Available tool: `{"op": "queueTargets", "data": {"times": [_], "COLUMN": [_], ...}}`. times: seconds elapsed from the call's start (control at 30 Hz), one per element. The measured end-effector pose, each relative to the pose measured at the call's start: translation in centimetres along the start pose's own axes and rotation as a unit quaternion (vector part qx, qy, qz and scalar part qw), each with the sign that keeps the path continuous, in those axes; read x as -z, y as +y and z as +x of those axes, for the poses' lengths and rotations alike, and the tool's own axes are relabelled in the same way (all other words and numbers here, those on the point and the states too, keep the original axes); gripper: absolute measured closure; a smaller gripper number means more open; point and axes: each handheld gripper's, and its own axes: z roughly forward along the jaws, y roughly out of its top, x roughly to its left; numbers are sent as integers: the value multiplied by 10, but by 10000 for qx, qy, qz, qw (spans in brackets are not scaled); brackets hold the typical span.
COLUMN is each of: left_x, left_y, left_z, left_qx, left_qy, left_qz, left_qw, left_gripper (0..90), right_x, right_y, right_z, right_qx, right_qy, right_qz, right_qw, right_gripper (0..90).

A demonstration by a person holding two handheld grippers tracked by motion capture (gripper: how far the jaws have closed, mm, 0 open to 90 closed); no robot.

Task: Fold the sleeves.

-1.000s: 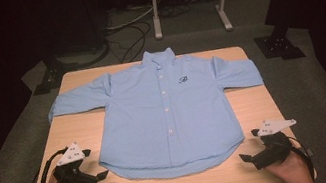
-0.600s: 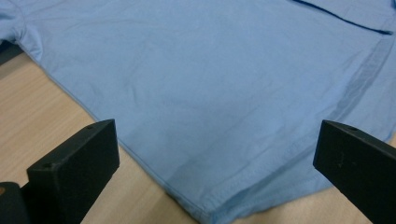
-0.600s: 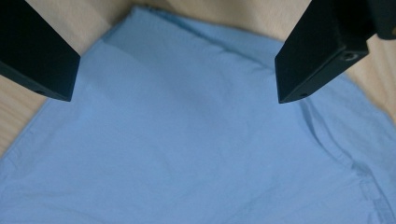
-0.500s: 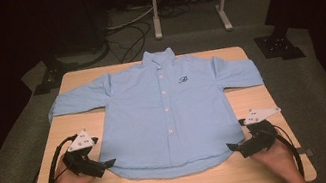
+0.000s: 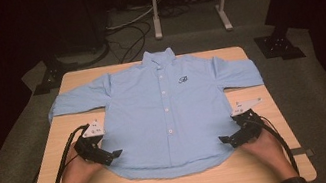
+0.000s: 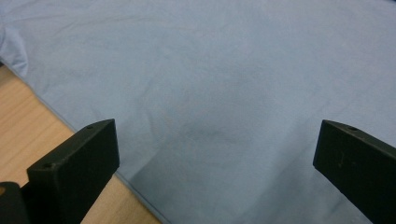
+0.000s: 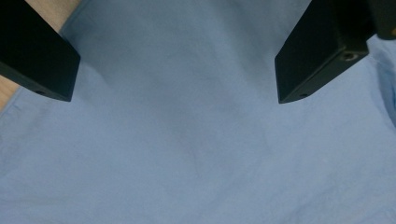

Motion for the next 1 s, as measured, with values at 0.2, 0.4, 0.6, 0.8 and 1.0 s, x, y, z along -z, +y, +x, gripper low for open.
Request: {"op": "queueTargets", "data": {"times": [0.2,0.4,0.6,0.8,1.0], "left_x": [-7,-9,-8,-6,-3], "left_y": [-1,-3,-3,-4,-6], "left_z": [1,2,0,-4,-9], "left_qx": [-21,67,56,66,76], "left_qy": [-64,-208,-228,-224,-219], "left_qz": [177,218,258,321,373], "left_qw": [9998,9995,9994,9992,9990], "left_gripper": [0,0,0,0,0], "right_x": [-4,-3,-3,-2,0], "right_y": [0,0,-1,-1,-4], "right_z": [1,2,3,5,9], "right_qx": [61,44,44,66,87], "right_qy": [-34,-38,-45,-31,-22], "right_qz": [137,141,151,196,190], "right_qw": [9999,9999,9999,9998,9998], "right_gripper": [0,0,0,0,0]}}
